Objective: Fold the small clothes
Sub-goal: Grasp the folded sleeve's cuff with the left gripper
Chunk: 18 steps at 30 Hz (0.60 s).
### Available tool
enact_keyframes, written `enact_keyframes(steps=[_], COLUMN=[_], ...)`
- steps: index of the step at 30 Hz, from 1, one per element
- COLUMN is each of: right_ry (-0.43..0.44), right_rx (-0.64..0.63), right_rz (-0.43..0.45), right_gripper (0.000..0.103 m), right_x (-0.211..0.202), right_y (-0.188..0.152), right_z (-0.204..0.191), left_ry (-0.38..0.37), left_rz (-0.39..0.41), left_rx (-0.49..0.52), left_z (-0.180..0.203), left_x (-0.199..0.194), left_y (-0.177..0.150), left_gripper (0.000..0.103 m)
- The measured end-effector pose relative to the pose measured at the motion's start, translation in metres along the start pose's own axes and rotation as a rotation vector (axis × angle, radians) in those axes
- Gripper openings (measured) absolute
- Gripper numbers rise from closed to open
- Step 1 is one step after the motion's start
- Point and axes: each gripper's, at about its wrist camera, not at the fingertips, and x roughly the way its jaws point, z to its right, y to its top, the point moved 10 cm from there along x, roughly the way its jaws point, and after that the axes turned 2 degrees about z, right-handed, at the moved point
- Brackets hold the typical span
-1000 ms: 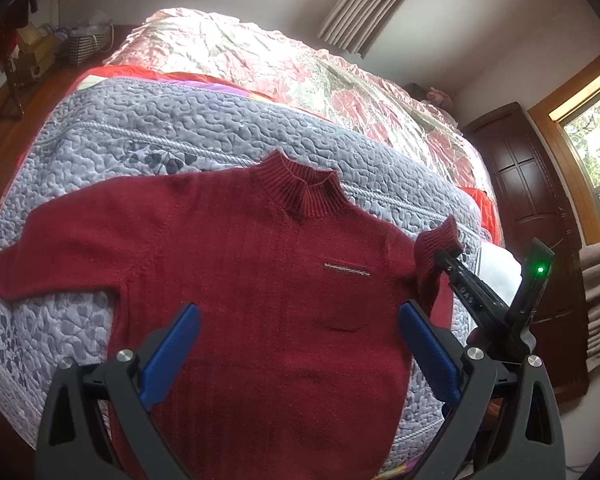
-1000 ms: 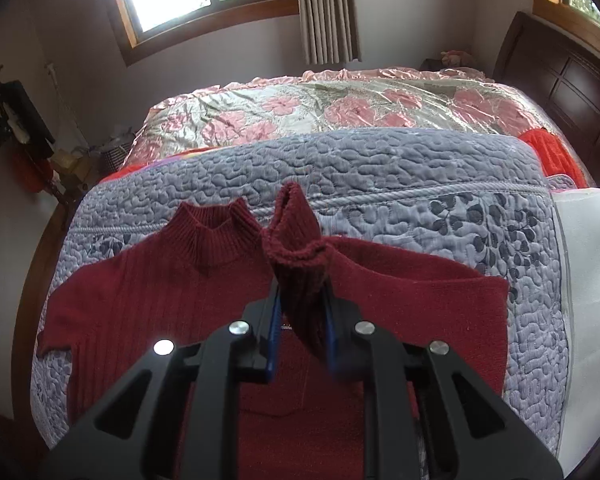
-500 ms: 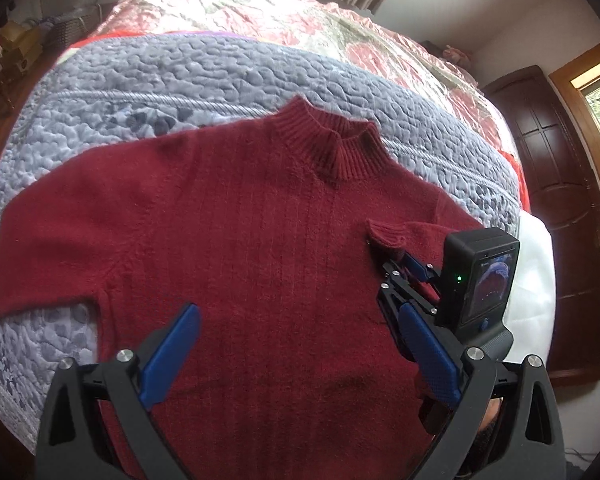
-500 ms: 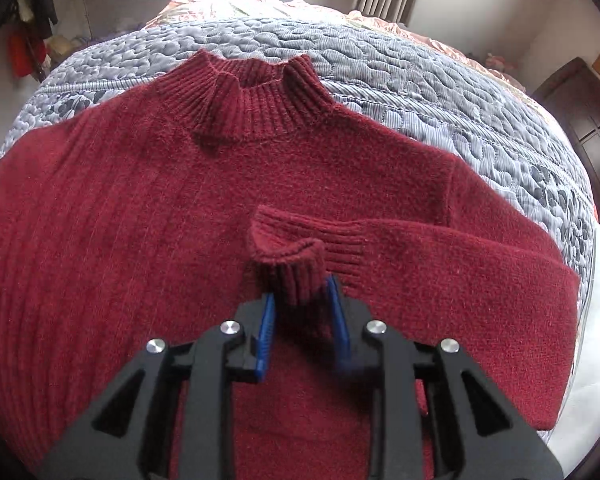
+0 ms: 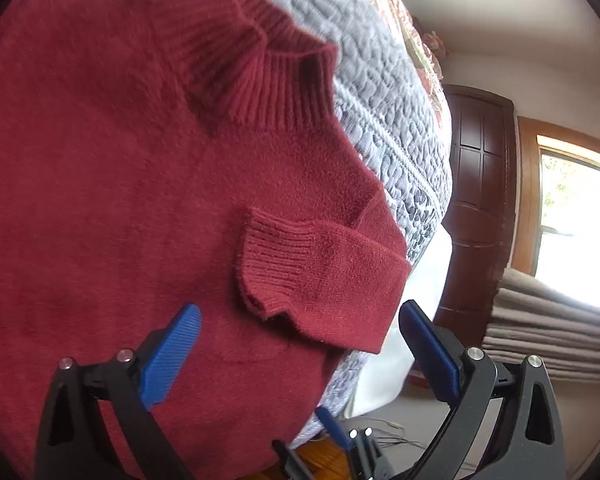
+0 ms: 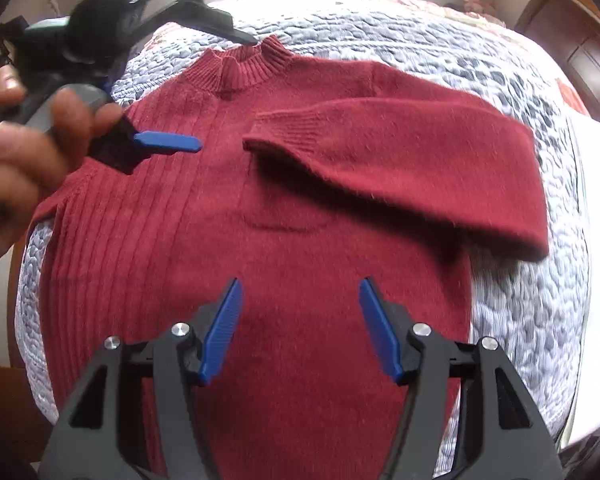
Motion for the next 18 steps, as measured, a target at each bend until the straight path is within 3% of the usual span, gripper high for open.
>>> enact_keyframes(steps=[2,5,10,11,12,14,16,18], right_ry=[0.001,0.005,0.015,0.017,0.021,0.026,0.033,0.035], right_rx=[0.023,0.061,0.103,0.109,0.114,0.122,0.125,0.121], right_rz=[-0.015,-0.017,0.021,0.028,0.036,0.052,0.061,0.062], right_gripper=[0.061,0.062,0.065,0.066,0.066,0.066,0.066,0.066], right_x=[-0.006,-0.011,-0.020,-0.023,-0.025,-0.030,-0.035,-0.037], right_y=[-0.012,-0.018,-0.009,-0.007,-0.005,-0.002,0.001,0.002], right_z=[0.006,0.013,0.022,0.023,0.024,0.024,0.024,0.021], left_ry=[-0.005,0.056,0.083,0.094,0.115,0.150,0.170,0.183], left_rz=[-0.025,-0.032,0.008,0.018,0.022,-0.005,-0.024,-0.029], left_rx=[-0.031,-0.019,-0.014,-0.010,0.001,0.016,0.018,0.022], left_z=[-0.002,-0.008,-0.005,-0.002,-0.002,-0.001,-0.003,-0.003], left_x=[0.021,0.040,0.049,0.047,0.047,0.052,0.055,0.058], left_y=[0.003,0.004,0.006,0.007,0.006,0.002,0.000,-0.002], left_gripper=[0.099,0.099,0.098,0.088,0.062,0.036,0.018,0.010])
